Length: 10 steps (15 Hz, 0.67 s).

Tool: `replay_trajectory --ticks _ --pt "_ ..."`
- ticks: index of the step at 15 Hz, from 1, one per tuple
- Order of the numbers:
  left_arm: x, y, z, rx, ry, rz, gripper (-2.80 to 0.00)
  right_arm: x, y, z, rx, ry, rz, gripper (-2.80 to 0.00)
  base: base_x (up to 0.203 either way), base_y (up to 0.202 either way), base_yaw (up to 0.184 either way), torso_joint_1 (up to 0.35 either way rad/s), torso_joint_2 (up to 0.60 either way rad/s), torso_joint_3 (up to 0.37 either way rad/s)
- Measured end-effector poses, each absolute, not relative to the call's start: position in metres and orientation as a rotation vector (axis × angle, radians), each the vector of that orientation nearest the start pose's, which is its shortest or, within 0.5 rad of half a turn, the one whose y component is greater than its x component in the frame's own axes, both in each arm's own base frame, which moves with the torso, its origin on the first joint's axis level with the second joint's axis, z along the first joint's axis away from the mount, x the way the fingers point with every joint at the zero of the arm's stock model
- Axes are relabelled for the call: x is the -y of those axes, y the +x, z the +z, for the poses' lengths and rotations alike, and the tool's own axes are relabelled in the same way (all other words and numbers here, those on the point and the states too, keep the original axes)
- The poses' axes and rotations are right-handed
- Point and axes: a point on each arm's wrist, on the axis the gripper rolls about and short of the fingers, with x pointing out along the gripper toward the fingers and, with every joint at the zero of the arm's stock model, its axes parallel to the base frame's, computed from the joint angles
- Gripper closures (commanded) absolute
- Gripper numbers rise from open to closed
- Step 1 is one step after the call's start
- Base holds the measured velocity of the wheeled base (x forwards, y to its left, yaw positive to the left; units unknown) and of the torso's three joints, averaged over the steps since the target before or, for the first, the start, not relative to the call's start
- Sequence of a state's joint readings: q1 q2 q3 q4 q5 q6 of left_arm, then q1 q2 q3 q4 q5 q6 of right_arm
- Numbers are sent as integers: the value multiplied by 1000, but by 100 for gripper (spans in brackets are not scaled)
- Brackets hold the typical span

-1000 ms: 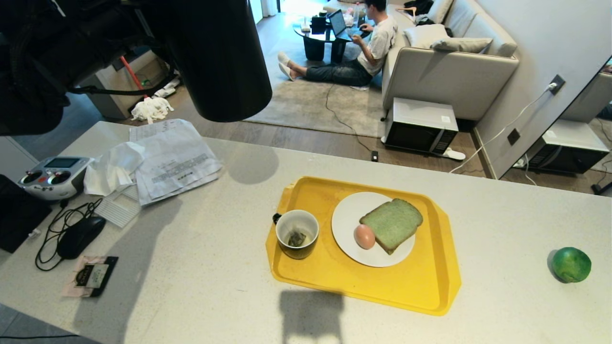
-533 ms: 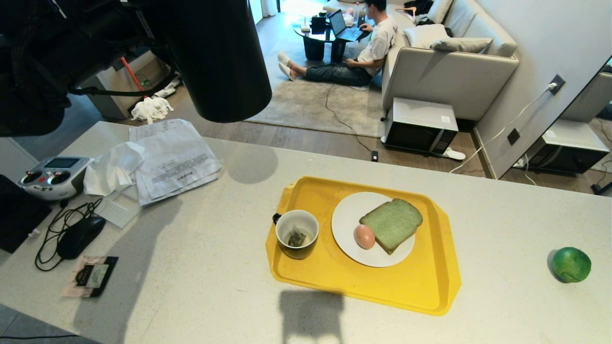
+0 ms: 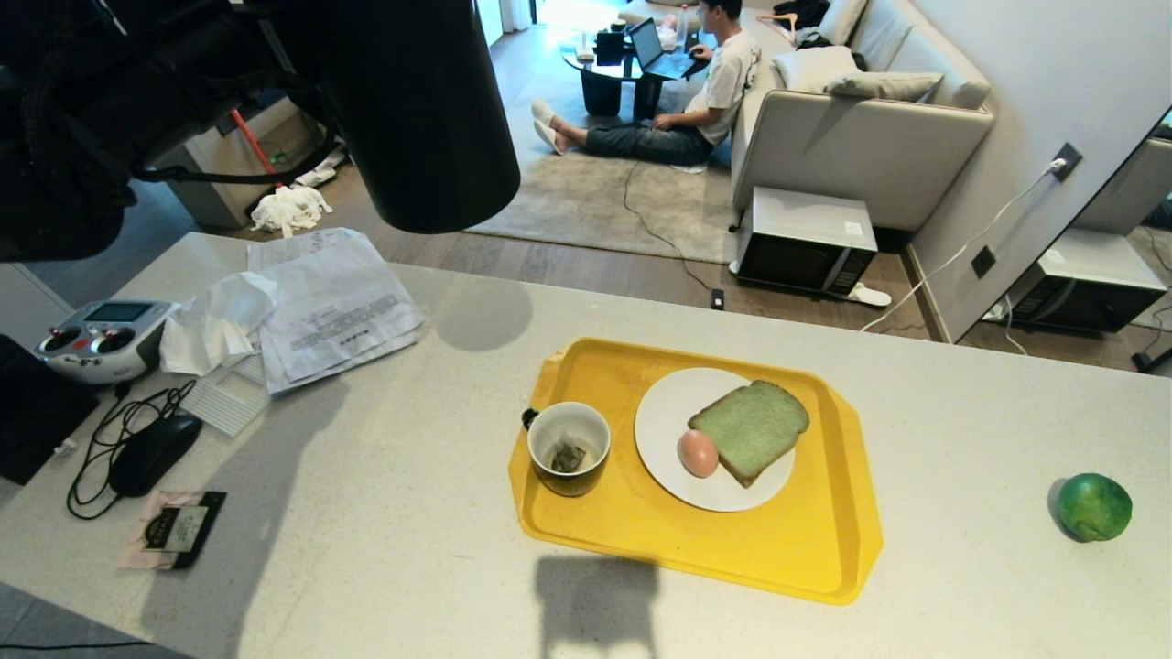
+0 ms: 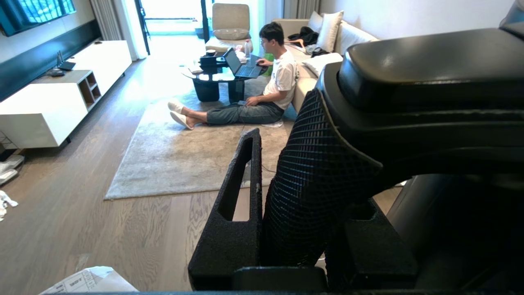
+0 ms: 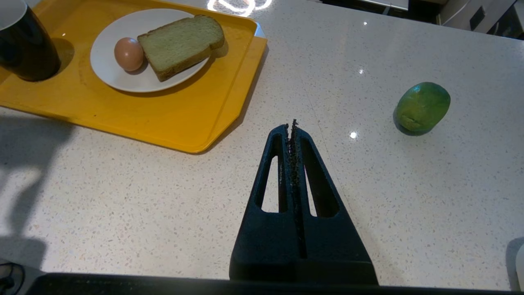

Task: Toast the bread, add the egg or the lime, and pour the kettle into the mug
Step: Pour water into a cup

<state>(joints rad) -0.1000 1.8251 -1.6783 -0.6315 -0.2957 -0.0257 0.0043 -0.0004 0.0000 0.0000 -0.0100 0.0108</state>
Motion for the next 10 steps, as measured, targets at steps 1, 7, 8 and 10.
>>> replay_trajectory --ticks 1,7,8,10 --pt "41 347 387 480 23 -395 0 0 -23 75 0 10 -5 0 0 0 0 0 0 0" --pt "38 349 382 462 25 -382 0 0 -23 75 0 9 -5 0 0 0 0 0 0 0" --pt "37 350 377 445 28 -378 0 0 -23 75 0 10 -5 0 0 0 0 0 0 0" --pt "37 355 365 405 50 -380 0 0 -23 75 0 10 -5 0 0 0 0 0 0 0"
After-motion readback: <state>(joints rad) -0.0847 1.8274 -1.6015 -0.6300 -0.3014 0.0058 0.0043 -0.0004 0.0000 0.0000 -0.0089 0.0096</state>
